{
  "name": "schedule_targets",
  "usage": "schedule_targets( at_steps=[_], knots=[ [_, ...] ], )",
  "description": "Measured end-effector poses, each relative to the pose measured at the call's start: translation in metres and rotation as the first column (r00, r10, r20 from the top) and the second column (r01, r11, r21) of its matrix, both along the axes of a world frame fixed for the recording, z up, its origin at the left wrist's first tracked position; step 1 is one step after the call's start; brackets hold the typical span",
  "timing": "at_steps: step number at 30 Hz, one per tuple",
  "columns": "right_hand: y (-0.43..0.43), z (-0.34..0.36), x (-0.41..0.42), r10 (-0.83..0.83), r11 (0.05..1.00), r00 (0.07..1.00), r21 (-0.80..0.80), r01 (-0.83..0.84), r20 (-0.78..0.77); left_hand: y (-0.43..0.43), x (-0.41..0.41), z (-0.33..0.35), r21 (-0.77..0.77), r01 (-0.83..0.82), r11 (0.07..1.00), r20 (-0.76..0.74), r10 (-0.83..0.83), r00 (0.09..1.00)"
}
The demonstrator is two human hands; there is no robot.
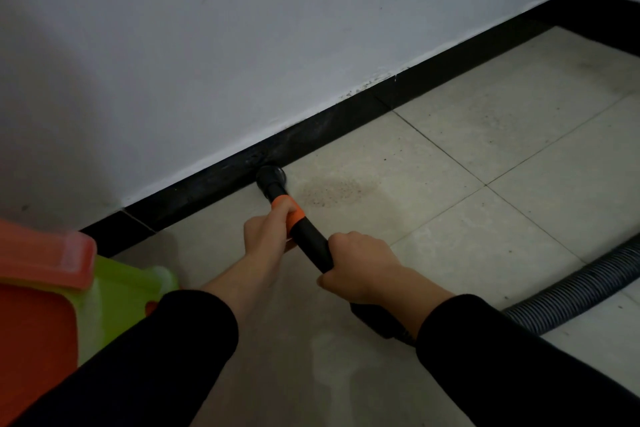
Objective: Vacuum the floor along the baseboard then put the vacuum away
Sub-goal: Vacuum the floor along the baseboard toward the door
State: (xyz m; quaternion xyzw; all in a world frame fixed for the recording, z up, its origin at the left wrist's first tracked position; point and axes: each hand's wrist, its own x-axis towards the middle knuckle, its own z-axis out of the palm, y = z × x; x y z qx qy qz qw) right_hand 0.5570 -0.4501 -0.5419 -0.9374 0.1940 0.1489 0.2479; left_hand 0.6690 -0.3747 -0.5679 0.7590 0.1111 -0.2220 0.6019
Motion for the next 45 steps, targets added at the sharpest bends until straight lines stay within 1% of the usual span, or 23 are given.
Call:
schedule_targets(
  at_steps=[12, 28, 45],
  knots=[
    [-0.013, -0.002, -0.016, -0.079, 0.997, 0.997, -0.002, 0.079, 0.007, -0.025, -0.014, 0.001, -0.003, 0.085, 0.996, 0.013, -0.085, 0.996],
    [0.005, 0.010, -0.054, -0.058, 0.997, 0.997, 0.042, 0.060, -0.050, -0.002, -0.044, 0.009, 0.042, 0.184, 0.982, -0.033, -0.182, 0.983],
    [0.005, 0.014, -0.086, -0.135, 0.989, 0.989, 0.058, 0.138, -0.054, -0.006, -0.070, 0.014, 0.051, 0.280, 0.959, -0.071, -0.277, 0.958]
  ],
)
